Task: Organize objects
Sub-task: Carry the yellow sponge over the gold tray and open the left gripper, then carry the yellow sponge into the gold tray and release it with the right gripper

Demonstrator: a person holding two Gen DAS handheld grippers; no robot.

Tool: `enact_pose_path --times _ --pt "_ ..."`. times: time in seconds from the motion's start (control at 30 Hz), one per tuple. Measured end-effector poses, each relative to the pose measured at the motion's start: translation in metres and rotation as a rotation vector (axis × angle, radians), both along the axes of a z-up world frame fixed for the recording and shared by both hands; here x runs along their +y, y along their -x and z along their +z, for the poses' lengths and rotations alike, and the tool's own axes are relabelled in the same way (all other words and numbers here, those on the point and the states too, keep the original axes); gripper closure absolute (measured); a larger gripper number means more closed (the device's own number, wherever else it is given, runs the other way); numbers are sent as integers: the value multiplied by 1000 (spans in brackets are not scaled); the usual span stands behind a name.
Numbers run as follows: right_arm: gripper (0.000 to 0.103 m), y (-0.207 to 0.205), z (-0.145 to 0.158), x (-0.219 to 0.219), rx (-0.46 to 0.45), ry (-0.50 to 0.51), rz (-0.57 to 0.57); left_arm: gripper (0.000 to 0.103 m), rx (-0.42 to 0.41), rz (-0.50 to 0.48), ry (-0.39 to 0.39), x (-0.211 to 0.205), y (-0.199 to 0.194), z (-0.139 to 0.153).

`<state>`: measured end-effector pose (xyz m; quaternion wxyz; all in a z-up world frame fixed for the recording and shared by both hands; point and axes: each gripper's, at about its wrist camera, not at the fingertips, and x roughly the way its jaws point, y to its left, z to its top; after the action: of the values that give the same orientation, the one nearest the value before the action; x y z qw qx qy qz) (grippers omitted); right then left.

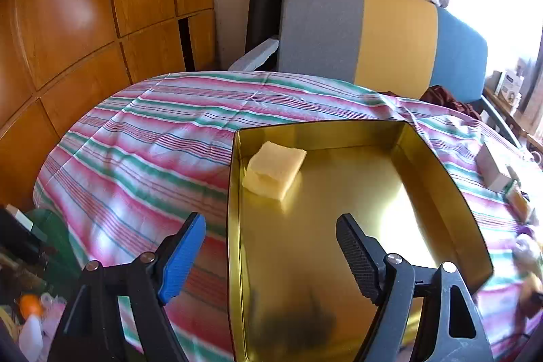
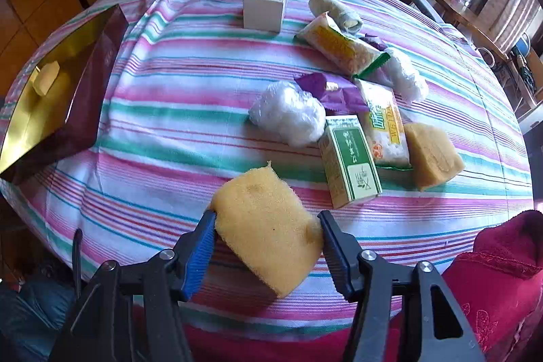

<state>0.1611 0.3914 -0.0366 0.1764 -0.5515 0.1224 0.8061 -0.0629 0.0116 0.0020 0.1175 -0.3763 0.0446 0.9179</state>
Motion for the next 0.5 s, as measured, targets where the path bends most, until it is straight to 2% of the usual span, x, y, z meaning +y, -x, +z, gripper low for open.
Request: enact_pose_path --times 0.27,0.5 --pt "44 33 39 -33 115 14 93 19 10 4 -23 -4 -28 7" --pt "44 94 59 -86 189 95 246 19 9 10 -33 -10 -36 6"
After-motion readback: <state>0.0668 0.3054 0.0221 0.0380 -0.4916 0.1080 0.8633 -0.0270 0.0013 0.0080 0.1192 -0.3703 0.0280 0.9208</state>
